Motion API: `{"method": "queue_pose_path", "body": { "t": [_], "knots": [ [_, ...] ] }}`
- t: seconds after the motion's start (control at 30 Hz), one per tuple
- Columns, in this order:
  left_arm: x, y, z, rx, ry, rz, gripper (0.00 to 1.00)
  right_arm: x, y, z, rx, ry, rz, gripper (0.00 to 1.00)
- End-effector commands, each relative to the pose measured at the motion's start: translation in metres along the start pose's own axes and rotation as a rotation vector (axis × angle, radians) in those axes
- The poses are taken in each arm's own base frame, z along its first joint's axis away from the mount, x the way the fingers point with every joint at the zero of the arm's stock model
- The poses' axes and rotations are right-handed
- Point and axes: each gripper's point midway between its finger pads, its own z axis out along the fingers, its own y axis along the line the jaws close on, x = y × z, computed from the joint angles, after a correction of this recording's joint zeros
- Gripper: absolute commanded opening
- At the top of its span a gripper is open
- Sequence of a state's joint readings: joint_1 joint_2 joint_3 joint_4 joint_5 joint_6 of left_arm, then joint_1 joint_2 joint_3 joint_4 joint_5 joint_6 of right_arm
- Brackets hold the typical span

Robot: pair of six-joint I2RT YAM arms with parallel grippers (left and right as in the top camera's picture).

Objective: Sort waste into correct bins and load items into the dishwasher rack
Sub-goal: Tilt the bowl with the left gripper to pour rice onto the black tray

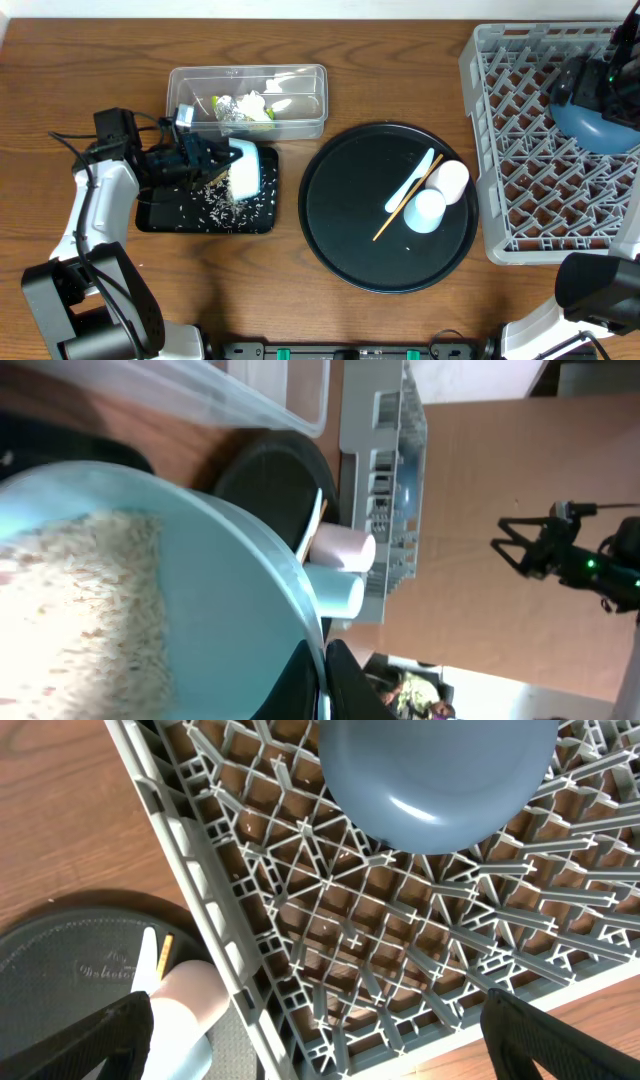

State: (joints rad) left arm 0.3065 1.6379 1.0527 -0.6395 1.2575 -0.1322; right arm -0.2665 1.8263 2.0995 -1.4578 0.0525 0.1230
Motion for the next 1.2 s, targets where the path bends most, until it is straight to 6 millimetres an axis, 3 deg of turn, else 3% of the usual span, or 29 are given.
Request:
{"method": "queue_pose_path", "body": {
  "t": [0.0, 0.5, 0.63, 0.73, 1.07, 1.17],
  "knots": [
    [-0.005, 0.002, -0.007, 0.033, -0.018, -0.076, 0.06, 0.000, -0.002, 0.002, 0.002, 0.006, 0.016, 0.99],
    [-0.003, 0.003, -0.011, 0.059, -0.019, -0.134, 0.06, 0.000, -0.002, 0.002, 0.002, 0.006, 0.016, 0.99],
    [-0.011, 0.015, -0.012, -0.006, -0.052, -0.148, 0.06, 0.000, -0.002, 0.002, 0.002, 0.006, 0.016, 0.99],
    [-0.006, 0.003, -0.013, 0.067, -0.029, -0.178, 0.06, 0.000, -0.002, 0.002, 0.002, 0.006, 0.016, 0.99],
    [-0.015, 0.007, -0.018, 0.050, -0.063, -0.197, 0.06, 0.000, -0.002, 0.002, 0.002, 0.006, 0.016, 0.99],
    [-0.013, -0.004, -0.020, 0.120, -0.042, -0.206, 0.06, 0.000, -0.002, 0.002, 0.002, 0.006, 0.016, 0.99]
  ]
}}
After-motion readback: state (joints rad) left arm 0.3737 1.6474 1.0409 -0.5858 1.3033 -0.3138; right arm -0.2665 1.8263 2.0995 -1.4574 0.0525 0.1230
